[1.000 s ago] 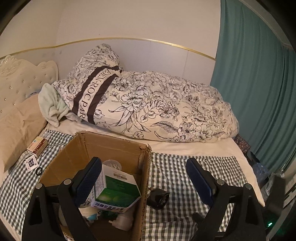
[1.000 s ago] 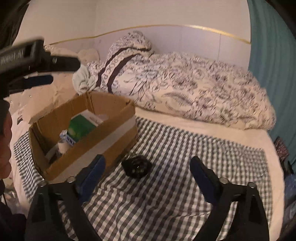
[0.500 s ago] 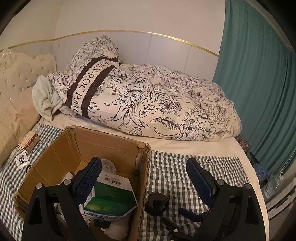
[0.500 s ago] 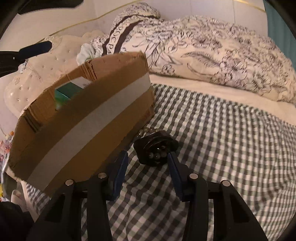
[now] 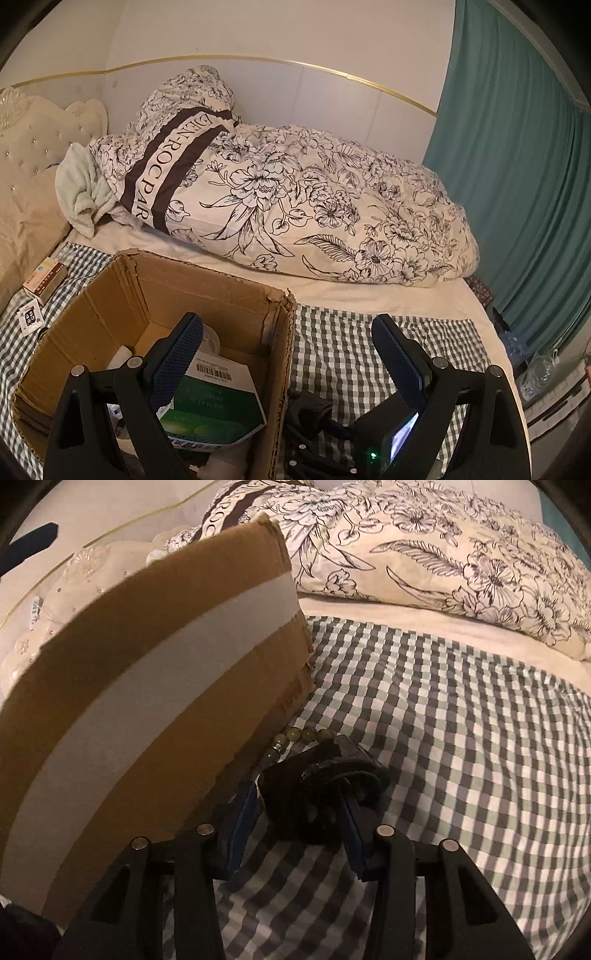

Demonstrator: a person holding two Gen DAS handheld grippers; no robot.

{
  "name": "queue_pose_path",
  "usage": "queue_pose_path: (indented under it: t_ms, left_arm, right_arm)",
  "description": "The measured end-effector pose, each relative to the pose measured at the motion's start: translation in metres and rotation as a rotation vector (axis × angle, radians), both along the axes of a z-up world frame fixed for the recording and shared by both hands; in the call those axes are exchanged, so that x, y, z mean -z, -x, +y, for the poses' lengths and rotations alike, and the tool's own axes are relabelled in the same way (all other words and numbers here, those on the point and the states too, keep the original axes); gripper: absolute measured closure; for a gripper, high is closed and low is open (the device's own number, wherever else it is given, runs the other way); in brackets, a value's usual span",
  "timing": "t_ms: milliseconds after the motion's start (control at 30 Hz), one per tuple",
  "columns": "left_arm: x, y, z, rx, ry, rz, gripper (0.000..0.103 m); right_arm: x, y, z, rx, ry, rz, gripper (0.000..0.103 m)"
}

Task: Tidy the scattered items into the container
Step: 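Lower the right tool onto the black ring and grasp it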

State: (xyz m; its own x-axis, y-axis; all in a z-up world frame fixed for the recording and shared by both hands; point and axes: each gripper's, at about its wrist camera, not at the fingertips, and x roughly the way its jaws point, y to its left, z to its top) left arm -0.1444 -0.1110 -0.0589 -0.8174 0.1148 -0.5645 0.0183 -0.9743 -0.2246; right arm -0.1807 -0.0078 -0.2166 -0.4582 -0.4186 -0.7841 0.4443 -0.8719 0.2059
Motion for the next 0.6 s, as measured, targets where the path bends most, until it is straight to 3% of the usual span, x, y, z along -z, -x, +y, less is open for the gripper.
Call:
queue_pose_path:
  t_ms: [67, 133, 333, 600]
  left_arm:
    - [0.001, 0.002, 0.002, 0.000, 0.000, -0.003, 0.008]
    - [0.003, 0.004, 0.005, 0.003, 0.000, -0.006, 0.008]
    - [0.008, 0.011, 0.019, 0.028, 0.009, -0.021, 0.008]
    - [0.024, 0.023, 0.061, 0.101, 0.035, -0.062, 0.008]
  right_arm:
    - [0.001, 0.001, 0.002, 0.000, 0.008, 0.002, 0.070]
    - [-0.001, -0.001, 0.001, -0.018, 0.006, 0.007, 0.087]
    - [-0.006, -0.006, 0.020, 0.009, -0.025, 0.038, 0.088]
    - [-0.020, -0.018, 0.097, 0.127, -0.063, 0.062, 0.088]
